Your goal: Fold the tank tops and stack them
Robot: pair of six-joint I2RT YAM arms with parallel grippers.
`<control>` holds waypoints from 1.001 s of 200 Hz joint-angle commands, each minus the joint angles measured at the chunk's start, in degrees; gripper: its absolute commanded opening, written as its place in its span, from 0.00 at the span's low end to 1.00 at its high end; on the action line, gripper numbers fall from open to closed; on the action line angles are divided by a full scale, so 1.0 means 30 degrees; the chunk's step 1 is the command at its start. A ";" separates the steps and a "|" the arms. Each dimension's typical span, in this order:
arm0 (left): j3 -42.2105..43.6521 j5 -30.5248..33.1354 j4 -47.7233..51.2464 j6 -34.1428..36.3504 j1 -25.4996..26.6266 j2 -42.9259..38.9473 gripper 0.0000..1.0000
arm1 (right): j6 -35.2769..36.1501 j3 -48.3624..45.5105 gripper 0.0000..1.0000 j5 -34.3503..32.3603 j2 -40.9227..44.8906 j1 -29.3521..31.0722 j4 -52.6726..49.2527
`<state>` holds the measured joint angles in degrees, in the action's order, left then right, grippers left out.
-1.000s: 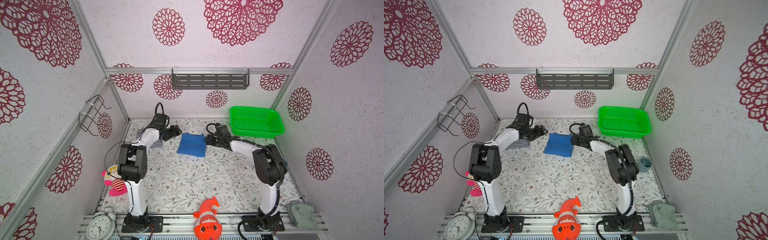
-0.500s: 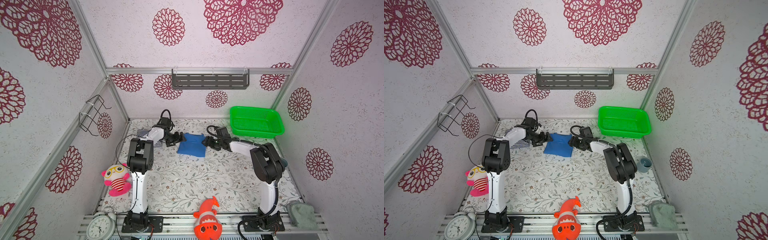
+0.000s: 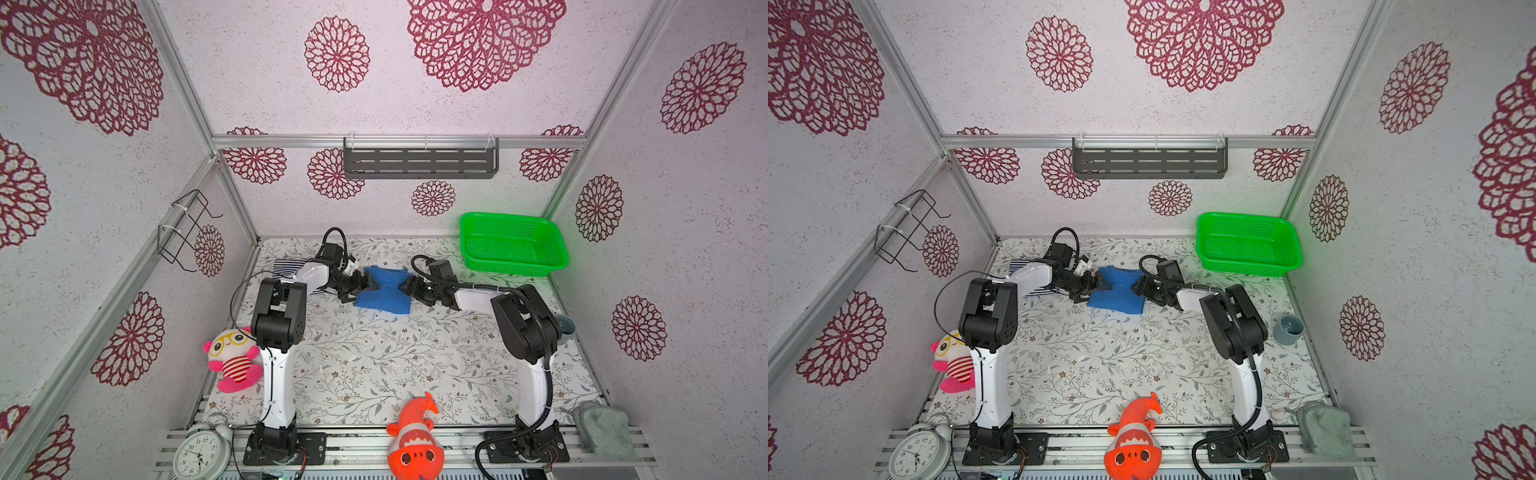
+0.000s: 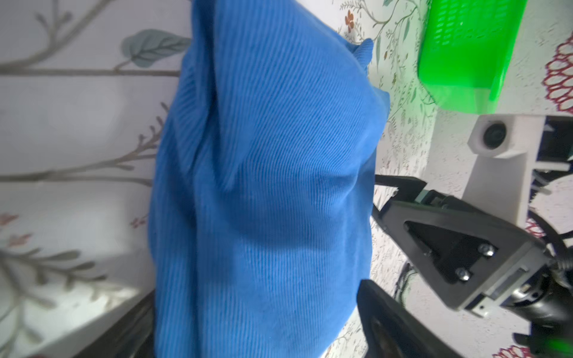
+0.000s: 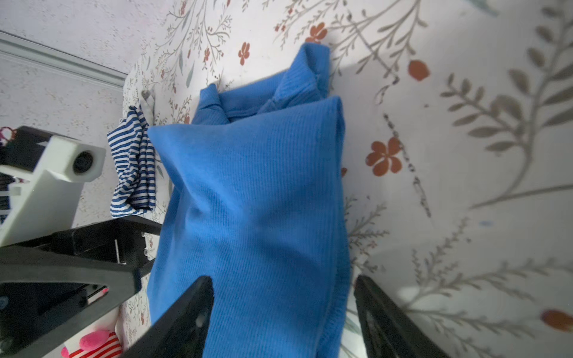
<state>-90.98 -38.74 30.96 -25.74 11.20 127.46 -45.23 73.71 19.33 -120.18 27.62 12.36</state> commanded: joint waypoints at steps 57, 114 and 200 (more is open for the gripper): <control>0.1500 0.1845 -0.1364 -0.1851 0.0944 0.2263 0.69 | -0.0752 0.0330 0.76 0.0759 -0.2098 0.0374 0.0536; -0.0046 0.3191 -0.0929 -0.1464 0.1100 0.2161 0.25 | -0.0837 0.0651 0.76 0.0994 -0.2875 0.0565 0.0902; -0.2918 0.7730 0.3640 0.3275 0.0998 -0.0278 0.00 | 0.1634 0.1237 0.76 0.1554 -0.1725 0.0089 0.0788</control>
<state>-97.73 -23.79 34.50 -22.70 14.85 130.67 -44.80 78.43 23.88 -127.04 28.80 22.20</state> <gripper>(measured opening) 0.076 0.759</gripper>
